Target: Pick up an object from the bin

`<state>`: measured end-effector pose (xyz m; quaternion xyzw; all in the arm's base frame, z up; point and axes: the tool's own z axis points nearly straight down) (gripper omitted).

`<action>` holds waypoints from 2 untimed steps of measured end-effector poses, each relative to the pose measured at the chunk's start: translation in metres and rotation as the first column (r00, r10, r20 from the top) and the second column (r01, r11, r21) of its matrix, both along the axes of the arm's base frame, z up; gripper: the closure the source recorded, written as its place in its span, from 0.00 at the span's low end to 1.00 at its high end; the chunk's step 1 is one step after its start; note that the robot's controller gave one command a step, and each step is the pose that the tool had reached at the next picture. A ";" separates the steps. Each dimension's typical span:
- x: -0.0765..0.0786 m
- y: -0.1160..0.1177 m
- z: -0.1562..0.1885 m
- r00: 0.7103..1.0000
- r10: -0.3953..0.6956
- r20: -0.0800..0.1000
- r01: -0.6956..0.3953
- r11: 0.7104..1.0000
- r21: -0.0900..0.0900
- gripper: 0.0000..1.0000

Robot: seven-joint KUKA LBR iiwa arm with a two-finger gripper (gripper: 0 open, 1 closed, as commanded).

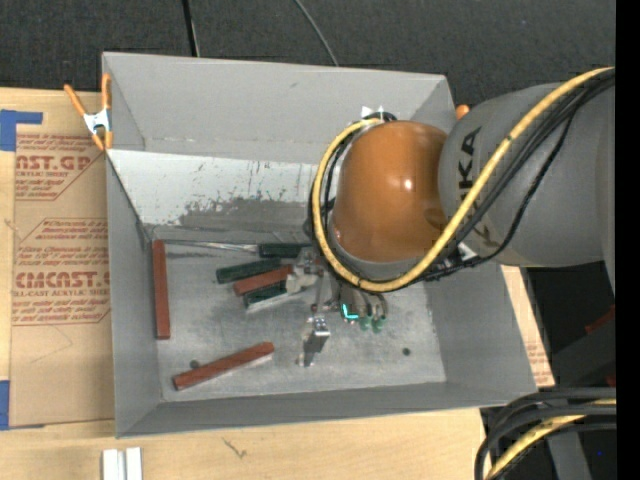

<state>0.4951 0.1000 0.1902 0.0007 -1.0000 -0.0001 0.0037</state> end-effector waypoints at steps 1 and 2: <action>0.002 0.000 0.004 1.000 -0.001 0.008 0.001 1.000 0.001 0.00; -0.009 0.046 -0.115 0.995 0.099 0.011 -0.099 0.995 0.001 1.00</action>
Offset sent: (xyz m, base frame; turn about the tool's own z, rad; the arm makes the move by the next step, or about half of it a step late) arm -0.0120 0.0456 -0.1202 -0.0991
